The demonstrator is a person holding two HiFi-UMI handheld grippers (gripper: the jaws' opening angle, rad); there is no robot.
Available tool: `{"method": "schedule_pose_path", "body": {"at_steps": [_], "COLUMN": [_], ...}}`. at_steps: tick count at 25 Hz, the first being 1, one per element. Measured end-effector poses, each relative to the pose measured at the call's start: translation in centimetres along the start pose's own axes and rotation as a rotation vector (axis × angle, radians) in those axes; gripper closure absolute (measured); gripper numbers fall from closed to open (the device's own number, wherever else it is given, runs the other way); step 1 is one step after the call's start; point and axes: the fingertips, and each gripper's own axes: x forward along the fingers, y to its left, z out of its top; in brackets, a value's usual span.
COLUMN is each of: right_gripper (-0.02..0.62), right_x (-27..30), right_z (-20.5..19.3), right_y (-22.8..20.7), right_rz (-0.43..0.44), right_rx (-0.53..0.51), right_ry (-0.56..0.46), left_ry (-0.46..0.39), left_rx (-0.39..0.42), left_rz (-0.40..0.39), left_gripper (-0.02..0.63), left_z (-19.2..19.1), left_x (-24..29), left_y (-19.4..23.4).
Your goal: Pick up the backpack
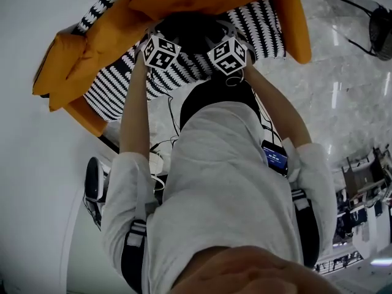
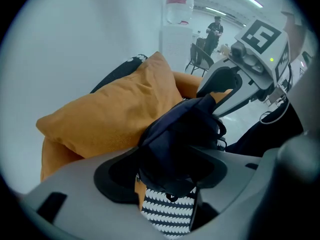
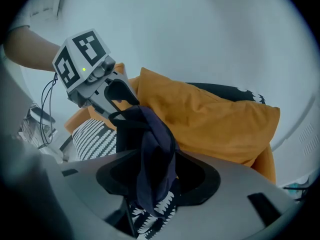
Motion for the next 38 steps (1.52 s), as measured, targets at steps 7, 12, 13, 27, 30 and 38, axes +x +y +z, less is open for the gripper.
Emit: {"method": "schedule_pose_path", "body": {"at_steps": [7, 12, 13, 27, 30, 38], "right_gripper": [0.37, 0.371, 0.373, 0.437, 0.44, 0.457], "right_x": [1.2, 1.2, 1.2, 1.0, 0.8, 0.3], "right_z": [-0.4, -0.3, -0.3, -0.4, -0.5, -0.5], "right_y": [-0.6, -0.2, -0.1, 0.3, 0.7, 2.6], "right_rz": [-0.004, -0.003, -0.001, -0.013, -0.008, 0.024], "right_rx": [-0.003, -0.013, -0.012, 0.007, 0.003, 0.004], "right_ry": [0.01, 0.005, 0.003, -0.028, -0.031, -0.041], "left_ry": [-0.001, 0.018, 0.023, 0.014, 0.009, 0.022], "left_rx": [0.076, 0.06, 0.067, 0.015, -0.007, -0.104], "left_rz": [0.076, 0.05, 0.054, 0.109, 0.128, 0.152], "left_gripper": [0.328, 0.328, 0.328, 0.356, 0.393, 0.497], "left_z": [0.6, -0.4, -0.6, -0.8, -1.2, -3.0], "left_x": [0.6, 1.4, 1.6, 2.3, 2.0, 0.8], "left_y": [1.0, 0.7, 0.6, -0.7, -1.2, -2.6]}}
